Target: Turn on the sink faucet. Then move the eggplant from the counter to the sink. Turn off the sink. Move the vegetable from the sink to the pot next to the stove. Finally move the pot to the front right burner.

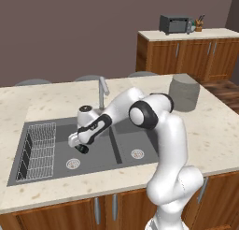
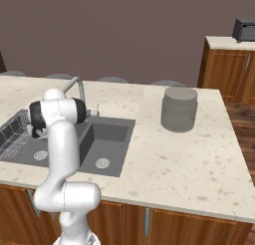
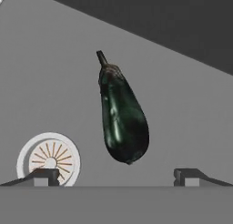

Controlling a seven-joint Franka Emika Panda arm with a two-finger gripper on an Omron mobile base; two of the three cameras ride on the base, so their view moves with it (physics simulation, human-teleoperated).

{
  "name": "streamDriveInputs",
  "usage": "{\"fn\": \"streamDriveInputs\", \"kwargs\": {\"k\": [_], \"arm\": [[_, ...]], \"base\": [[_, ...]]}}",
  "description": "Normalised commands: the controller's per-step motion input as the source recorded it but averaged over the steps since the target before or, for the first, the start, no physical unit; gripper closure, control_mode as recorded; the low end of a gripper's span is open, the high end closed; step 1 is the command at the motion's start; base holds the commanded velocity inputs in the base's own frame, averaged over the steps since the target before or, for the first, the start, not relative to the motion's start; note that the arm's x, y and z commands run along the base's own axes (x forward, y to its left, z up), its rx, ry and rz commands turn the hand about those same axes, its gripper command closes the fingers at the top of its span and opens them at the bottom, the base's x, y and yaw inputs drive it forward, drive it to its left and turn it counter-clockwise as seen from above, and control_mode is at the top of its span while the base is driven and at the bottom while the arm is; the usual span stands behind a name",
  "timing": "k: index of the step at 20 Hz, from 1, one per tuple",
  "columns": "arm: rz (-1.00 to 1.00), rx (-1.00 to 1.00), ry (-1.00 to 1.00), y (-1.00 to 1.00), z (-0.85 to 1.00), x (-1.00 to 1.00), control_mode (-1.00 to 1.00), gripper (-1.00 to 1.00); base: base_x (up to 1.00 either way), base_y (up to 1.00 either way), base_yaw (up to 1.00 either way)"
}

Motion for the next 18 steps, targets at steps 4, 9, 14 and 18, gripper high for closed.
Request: {"fn": "streamDriveInputs", "kwargs": {"k": [4, 9, 14, 18], "arm": [[-0.04, -0.03, 0.00, 0.01, -0.23, 0.26, -1.00, -1.00], [-0.03, -0.01, 0.00, 0.03, -0.22, 0.18, -1.00, -1.00], [-0.02, 0.00, 0.00, 0.01, -0.22, 0.02, -1.00, -1.00], [-0.02, 0.00, 0.00, 0.00, -0.23, 0.01, -1.00, -1.00]], "base": [[0.00, 0.00, 0.00], [0.00, 0.00, 0.00], [0.00, 0.00, 0.00], [0.00, 0.00, 0.00]]}}
